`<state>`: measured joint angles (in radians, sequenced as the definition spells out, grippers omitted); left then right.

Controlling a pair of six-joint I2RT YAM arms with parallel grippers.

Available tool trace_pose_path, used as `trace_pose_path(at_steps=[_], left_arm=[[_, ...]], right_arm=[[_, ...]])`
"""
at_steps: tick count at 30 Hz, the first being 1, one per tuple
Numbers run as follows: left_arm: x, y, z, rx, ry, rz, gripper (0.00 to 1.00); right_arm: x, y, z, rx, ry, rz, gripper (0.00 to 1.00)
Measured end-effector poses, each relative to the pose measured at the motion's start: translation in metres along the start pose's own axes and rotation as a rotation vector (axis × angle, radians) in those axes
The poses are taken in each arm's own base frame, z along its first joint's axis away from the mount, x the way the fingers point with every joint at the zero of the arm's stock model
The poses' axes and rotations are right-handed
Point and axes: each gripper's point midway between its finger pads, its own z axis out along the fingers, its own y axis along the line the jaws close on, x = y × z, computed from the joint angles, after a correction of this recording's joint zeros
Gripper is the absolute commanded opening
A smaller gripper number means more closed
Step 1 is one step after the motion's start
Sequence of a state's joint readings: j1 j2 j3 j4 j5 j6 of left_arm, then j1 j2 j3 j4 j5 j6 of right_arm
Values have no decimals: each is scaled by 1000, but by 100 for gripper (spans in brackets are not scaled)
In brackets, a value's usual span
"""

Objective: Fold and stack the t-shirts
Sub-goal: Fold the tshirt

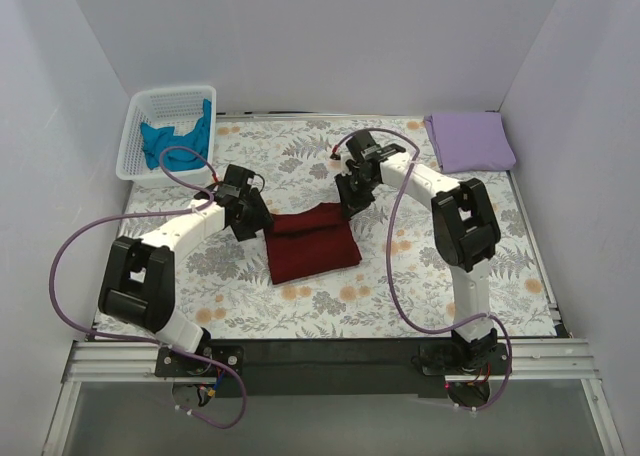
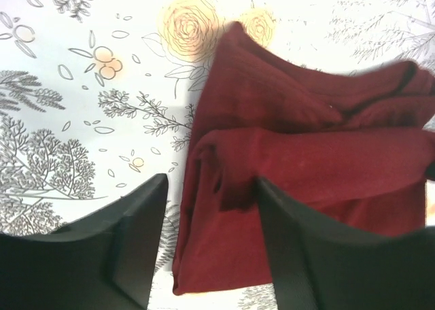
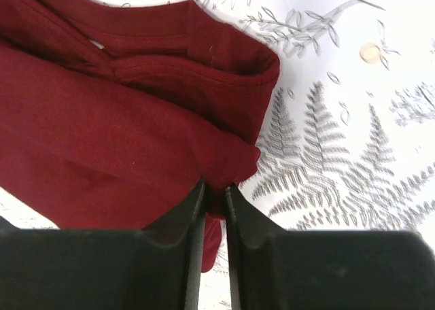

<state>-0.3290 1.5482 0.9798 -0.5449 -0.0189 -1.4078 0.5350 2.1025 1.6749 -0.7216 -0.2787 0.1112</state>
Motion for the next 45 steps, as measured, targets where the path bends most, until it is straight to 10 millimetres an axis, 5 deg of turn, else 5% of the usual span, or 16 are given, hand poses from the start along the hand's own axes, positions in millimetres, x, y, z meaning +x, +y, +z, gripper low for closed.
trace_pose_path(at_steps=[4,8,11,14,20,26,36,41,45], left_arm=[[-7,-4,-11,22,-35,10,60],[-23,-21,-48,125,-131,23,59],[-27,-37,-81,252,-204,42,52],[-13,-48,-89,349,-205,79,42],[36,-43,-43,366,-46,113,29],[16,-45,1,369,-14,12,21],[-30,-51,67,357,-6,-121,18],[-42,-55,69,374,-18,-138,23],[-49,-57,64,382,-32,-136,32]], right_arm=[[-2,-3,-26,35,-105,-3,36],[-16,2,-73,66,-282,-30,38],[-24,15,-99,20,-415,-54,38],[-19,35,-98,-106,-460,-82,38],[-11,66,-58,-381,-406,-82,38],[-17,70,-17,-548,-351,-37,38],[-56,-6,25,-571,-397,145,36],[-69,-30,23,-574,-429,216,37],[-75,-27,7,-586,-455,228,39]])
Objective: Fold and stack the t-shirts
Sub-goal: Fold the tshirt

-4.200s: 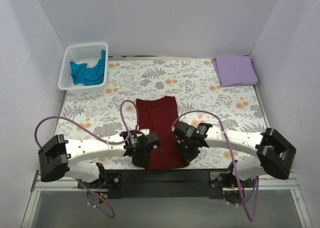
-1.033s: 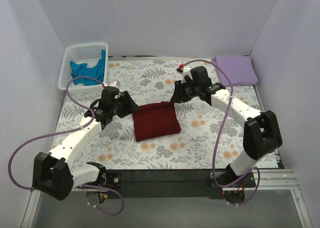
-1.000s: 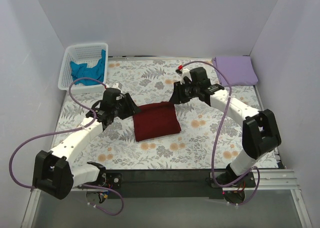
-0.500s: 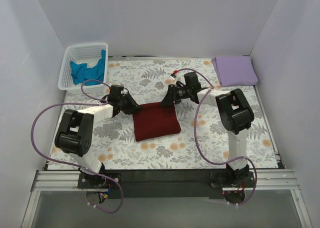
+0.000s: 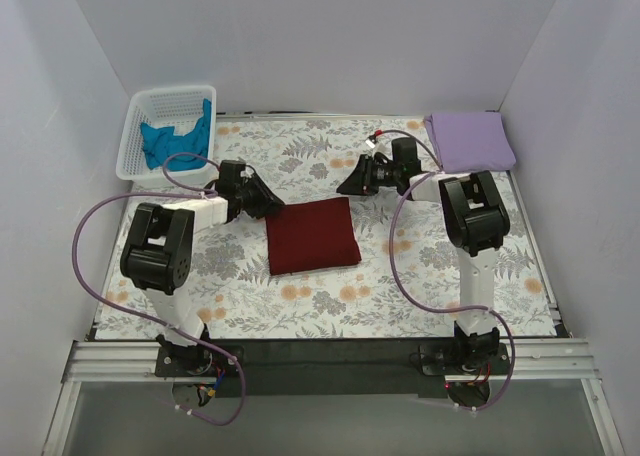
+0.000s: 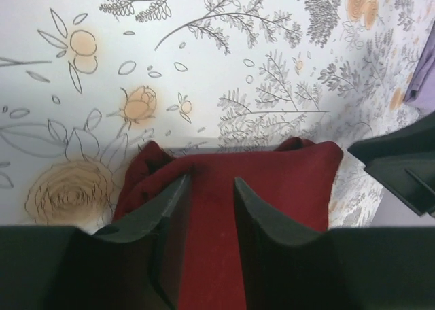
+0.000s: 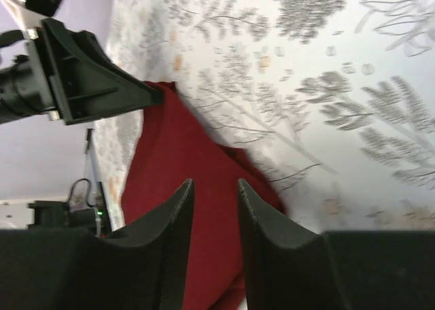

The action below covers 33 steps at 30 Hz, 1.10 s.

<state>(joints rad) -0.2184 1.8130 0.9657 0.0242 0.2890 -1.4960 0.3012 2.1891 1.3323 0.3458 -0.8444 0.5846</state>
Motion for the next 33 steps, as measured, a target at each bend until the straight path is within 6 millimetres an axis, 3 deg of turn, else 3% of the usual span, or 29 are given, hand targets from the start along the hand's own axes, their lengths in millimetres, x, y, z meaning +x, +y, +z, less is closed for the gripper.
trace_pose_path(at_steps=[3,6,9,12,15,19,22,25,29,33], left_arm=[[-5,-12,-15,17,-15,7,36],[-11,-36,-45,76,-60,30,36],[-10,-67,-85,173,-115,67,36],[13,-85,-109,251,-115,98,35],[52,-67,-103,240,-35,89,33],[102,0,-80,92,92,-2,29],[128,39,-79,4,142,-71,28],[129,39,-81,24,124,-91,27],[128,39,-90,31,96,-104,27],[115,25,-104,78,34,-93,27]], right_arm=[[1,28,-13,-35,-7,4,41],[8,71,-31,-98,-20,-17,43],[26,106,-42,-160,-13,-39,45],[59,128,-45,-218,20,-35,46],[92,125,-40,-234,71,14,46],[124,92,-36,-207,100,119,46],[146,62,-35,-176,109,211,46],[159,46,-41,-193,108,287,45],[158,48,-50,-224,80,325,46],[151,61,-58,-238,58,333,47]])
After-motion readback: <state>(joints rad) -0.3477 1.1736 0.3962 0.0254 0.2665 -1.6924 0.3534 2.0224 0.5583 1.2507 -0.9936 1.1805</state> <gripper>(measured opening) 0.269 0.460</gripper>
